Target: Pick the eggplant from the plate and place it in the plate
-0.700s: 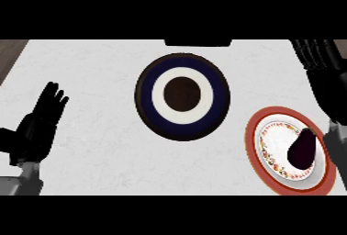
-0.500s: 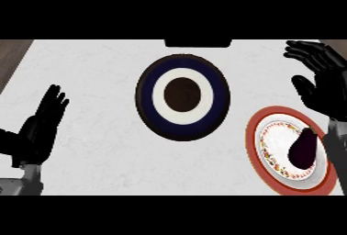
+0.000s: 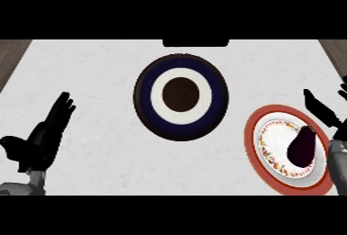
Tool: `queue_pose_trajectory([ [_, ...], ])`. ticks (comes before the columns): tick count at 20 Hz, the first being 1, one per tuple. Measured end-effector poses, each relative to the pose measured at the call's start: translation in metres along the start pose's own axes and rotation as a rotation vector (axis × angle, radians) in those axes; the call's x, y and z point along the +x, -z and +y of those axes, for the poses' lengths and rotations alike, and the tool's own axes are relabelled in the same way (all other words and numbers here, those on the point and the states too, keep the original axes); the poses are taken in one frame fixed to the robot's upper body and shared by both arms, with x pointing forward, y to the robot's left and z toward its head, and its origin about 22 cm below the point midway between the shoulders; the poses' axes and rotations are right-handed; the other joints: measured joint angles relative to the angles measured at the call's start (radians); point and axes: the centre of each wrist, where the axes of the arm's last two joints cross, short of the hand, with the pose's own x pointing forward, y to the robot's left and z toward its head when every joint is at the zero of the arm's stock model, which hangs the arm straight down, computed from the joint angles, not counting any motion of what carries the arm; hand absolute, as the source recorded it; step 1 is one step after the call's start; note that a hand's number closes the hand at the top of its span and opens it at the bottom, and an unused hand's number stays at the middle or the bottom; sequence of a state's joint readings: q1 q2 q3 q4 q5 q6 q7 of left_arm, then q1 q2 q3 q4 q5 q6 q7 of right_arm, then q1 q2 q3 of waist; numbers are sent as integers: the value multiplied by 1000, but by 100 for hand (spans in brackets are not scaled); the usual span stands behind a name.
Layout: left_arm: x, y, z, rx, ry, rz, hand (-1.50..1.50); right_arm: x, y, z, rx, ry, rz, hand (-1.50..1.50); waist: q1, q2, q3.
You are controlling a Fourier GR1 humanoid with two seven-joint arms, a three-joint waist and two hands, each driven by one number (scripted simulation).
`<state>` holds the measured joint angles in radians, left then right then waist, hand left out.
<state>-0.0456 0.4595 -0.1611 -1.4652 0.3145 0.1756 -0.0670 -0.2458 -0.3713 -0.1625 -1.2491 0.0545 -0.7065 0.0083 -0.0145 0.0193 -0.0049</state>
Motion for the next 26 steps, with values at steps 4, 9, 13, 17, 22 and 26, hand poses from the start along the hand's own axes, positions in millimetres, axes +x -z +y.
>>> queue_pose_trajectory([
  [4,-15,-3,-9,-23,12,12,0,-21,-44,35,-143,-95,-5,-150,11,-10,1],
  [9,-24,-3,-8,-24,15,13,0,-33,-74,45,-226,-211,4,-150,7,-19,0],
  [13,-30,-3,-4,-23,23,17,0,-44,-80,41,-230,-319,82,-150,1,-21,-2],
  [17,-30,-4,3,-22,30,20,0,-50,-81,34,-172,-437,216,-150,2,-25,-4],
  [22,-31,-6,0,-25,31,19,0,-33,-76,36,-58,-579,376,-150,2,-27,-4],
  [26,-34,-4,0,-26,26,19,0,1,-79,38,-10,-632,457,-150,-2,-27,-1],
])
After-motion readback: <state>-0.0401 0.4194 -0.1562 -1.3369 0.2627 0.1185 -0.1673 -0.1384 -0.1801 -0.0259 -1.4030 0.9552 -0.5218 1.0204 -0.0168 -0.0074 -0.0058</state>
